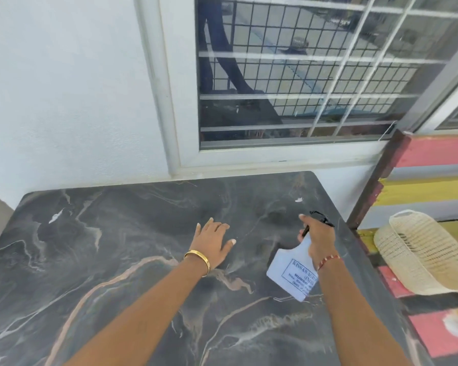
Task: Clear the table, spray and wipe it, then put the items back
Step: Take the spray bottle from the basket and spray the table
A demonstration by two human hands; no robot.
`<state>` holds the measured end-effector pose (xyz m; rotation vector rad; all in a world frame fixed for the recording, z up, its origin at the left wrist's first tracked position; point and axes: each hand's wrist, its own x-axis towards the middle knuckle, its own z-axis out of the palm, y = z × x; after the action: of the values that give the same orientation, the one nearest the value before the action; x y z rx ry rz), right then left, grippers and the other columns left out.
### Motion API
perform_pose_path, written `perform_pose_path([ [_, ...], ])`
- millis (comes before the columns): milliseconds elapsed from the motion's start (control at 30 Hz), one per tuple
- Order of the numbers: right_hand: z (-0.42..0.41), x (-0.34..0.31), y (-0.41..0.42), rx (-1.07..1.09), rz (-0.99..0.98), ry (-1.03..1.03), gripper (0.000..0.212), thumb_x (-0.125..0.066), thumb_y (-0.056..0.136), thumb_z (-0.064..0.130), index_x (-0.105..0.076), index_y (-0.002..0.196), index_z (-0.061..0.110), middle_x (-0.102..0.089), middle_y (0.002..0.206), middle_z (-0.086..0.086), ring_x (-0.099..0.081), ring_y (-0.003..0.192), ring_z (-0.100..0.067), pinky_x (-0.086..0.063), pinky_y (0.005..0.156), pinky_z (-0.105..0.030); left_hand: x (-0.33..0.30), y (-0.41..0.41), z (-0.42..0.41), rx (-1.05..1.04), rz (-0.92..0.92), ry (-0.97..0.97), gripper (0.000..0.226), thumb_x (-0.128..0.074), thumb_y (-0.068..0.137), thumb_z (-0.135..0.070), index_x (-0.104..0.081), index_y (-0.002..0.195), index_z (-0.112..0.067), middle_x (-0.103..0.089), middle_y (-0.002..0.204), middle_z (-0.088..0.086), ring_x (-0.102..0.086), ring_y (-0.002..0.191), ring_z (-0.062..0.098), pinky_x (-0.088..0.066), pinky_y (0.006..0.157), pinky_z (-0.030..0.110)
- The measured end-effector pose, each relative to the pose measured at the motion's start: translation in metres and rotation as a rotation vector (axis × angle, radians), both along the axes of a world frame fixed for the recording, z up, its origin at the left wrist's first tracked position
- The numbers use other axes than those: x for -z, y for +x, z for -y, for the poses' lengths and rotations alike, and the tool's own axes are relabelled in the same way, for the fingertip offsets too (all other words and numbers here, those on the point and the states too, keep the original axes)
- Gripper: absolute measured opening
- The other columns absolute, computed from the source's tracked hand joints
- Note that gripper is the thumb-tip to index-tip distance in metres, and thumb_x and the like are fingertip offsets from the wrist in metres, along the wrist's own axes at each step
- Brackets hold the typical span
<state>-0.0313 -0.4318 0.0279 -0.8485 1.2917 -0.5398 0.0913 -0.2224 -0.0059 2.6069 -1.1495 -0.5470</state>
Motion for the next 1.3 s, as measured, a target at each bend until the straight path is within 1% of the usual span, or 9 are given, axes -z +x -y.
perform_pose_path([
  [167, 0.005, 0.007, -0.006, -0.094, 0.021, 0.052, 0.023, -0.071, 0.078, 0.002, -0.052, 0.066, 0.005, -0.045, 0.057, -0.008, -0.040, 0.048, -0.018, -0.038, 0.050, -0.027, 0.000, -0.014, 0.012, -0.012, -0.010, 0.006, 0.050, -0.032, 0.096, -0.043, -0.030, 0.141, -0.021, -0.031, 0.151, -0.001, -0.010, 0.147, 0.022, -0.005, 0.119, 0.044],
  [367, -0.043, 0.009, -0.001, -0.251, 0.014, -0.034, 0.029, -0.071, 0.078, 0.005, -0.053, 0.056, 0.005, -0.049, 0.041, -0.003, -0.041, 0.033, -0.014, -0.040, 0.043, -0.021, -0.003, -0.027, -0.018, -0.091, 0.001, 0.011, 0.049, -0.034, 0.096, -0.042, -0.030, 0.141, -0.022, -0.032, 0.150, -0.001, -0.012, 0.146, 0.021, -0.005, 0.120, 0.044],
  [533, -0.111, 0.000, 0.008, -0.414, 0.027, -0.059, 0.019, -0.071, 0.079, 0.007, -0.057, 0.066, 0.008, -0.050, 0.053, -0.006, -0.045, 0.042, -0.016, -0.039, 0.045, -0.022, -0.003, -0.030, -0.071, -0.162, 0.002, -0.021, 0.048, -0.034, 0.097, -0.038, -0.031, 0.141, -0.021, -0.033, 0.149, 0.000, -0.014, 0.146, 0.022, -0.006, 0.121, 0.044],
  [700, -0.203, -0.003, 0.021, -0.636, 0.005, -0.080, 0.018, -0.073, 0.076, 0.008, -0.055, 0.074, 0.009, -0.049, 0.057, -0.008, -0.042, 0.044, -0.018, -0.037, 0.044, -0.022, -0.004, -0.030, -0.166, -0.341, -0.010, -0.087, 0.042, -0.032, 0.098, -0.030, -0.035, 0.139, -0.019, -0.038, 0.147, 0.002, -0.020, 0.144, 0.025, -0.010, 0.120, 0.046],
  [867, -0.301, 0.002, 0.033, -0.837, -0.007, -0.151, 0.023, -0.076, 0.073, 0.008, -0.054, 0.064, 0.008, -0.049, 0.049, -0.006, -0.042, 0.041, -0.017, -0.037, 0.042, -0.021, -0.001, -0.033, -0.265, -0.487, -0.004, -0.077, 0.043, -0.032, 0.098, -0.030, -0.035, 0.138, -0.016, -0.040, 0.144, 0.003, -0.026, 0.140, 0.023, -0.013, 0.118, 0.048],
  [967, -0.358, 0.007, 0.037, -0.938, -0.022, -0.163, 0.022, -0.076, 0.075, 0.015, -0.055, 0.070, 0.009, -0.049, 0.054, -0.007, -0.044, 0.045, -0.017, -0.038, 0.039, -0.018, 0.001, -0.035, -0.317, -0.558, 0.007, -0.085, 0.042, -0.035, 0.097, -0.027, -0.038, 0.137, -0.017, -0.043, 0.142, 0.003, -0.031, 0.137, 0.022, -0.016, 0.117, 0.048],
  [1133, -0.437, 0.012, 0.043, -1.083, -0.038, -0.201, 0.027, -0.076, 0.075, 0.027, -0.055, 0.072, 0.009, -0.050, 0.057, -0.008, -0.045, 0.046, -0.017, -0.039, 0.036, -0.017, 0.004, -0.046, -0.390, -0.682, 0.015, -0.088, 0.042, -0.034, 0.097, -0.024, -0.037, 0.138, -0.018, -0.040, 0.144, 0.003, -0.028, 0.140, 0.022, -0.013, 0.118, 0.049],
  [1233, -0.472, 0.014, 0.047, -1.152, -0.077, -0.269, 0.028, -0.075, 0.076, 0.026, -0.054, 0.068, 0.009, -0.050, 0.052, -0.006, -0.044, 0.040, -0.016, -0.039, 0.036, -0.019, 0.009, -0.054, -0.431, -0.762, -0.011, -0.073, 0.042, -0.033, 0.098, -0.025, -0.035, 0.140, -0.018, -0.038, 0.146, 0.003, -0.020, 0.144, 0.024, -0.011, 0.118, 0.048],
  [1300, -0.485, 0.015, 0.049, -1.184, -0.113, -0.323, 0.028, -0.075, 0.075, 0.024, -0.055, 0.066, 0.008, -0.050, 0.050, -0.007, -0.043, 0.036, -0.017, -0.038, 0.036, -0.020, 0.012, -0.058, -0.452, -0.809, -0.016, -0.080, 0.041, -0.034, 0.097, -0.025, -0.037, 0.138, -0.019, -0.040, 0.144, 0.003, -0.024, 0.142, 0.024, -0.012, 0.118, 0.049],
])
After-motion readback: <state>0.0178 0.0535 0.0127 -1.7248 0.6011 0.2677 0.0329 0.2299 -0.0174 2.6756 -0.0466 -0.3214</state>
